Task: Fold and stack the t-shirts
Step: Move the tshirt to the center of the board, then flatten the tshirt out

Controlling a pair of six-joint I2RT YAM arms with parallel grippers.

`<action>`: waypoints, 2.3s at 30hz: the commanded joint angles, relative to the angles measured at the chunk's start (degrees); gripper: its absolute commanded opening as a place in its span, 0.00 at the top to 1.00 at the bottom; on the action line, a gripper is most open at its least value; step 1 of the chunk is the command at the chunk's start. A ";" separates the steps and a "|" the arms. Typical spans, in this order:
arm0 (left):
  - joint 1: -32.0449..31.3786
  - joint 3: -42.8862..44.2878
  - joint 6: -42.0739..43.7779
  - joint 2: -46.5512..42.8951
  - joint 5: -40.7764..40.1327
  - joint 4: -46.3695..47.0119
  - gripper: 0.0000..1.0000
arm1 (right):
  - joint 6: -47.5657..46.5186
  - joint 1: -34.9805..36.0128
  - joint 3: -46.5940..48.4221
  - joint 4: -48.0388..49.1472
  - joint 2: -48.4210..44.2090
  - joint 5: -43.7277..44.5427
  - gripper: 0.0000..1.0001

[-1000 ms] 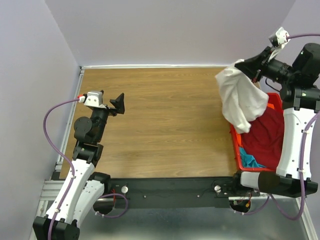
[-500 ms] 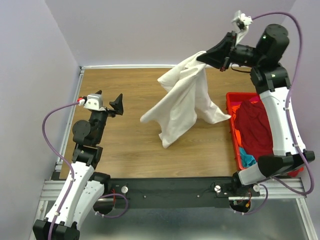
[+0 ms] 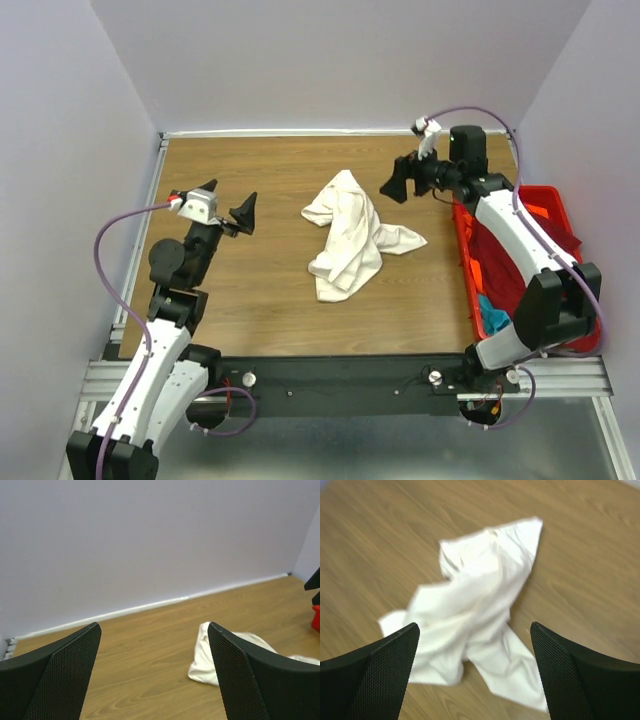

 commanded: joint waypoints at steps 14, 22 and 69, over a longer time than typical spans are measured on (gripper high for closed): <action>-6.53 16.51 -8.03 33.26 18.38 -12.62 0.21 | -13.34 -4.05 -20.06 -4.01 -4.47 -6.83 0.06; -9.08 35.21 -0.21 54.95 9.16 -28.41 0.27 | -4.30 -0.19 -14.80 -6.65 4.13 -11.52 0.19; -14.63 58.36 4.54 86.10 -2.20 -35.30 0.76 | 5.40 5.44 3.75 -9.90 21.38 2.64 0.99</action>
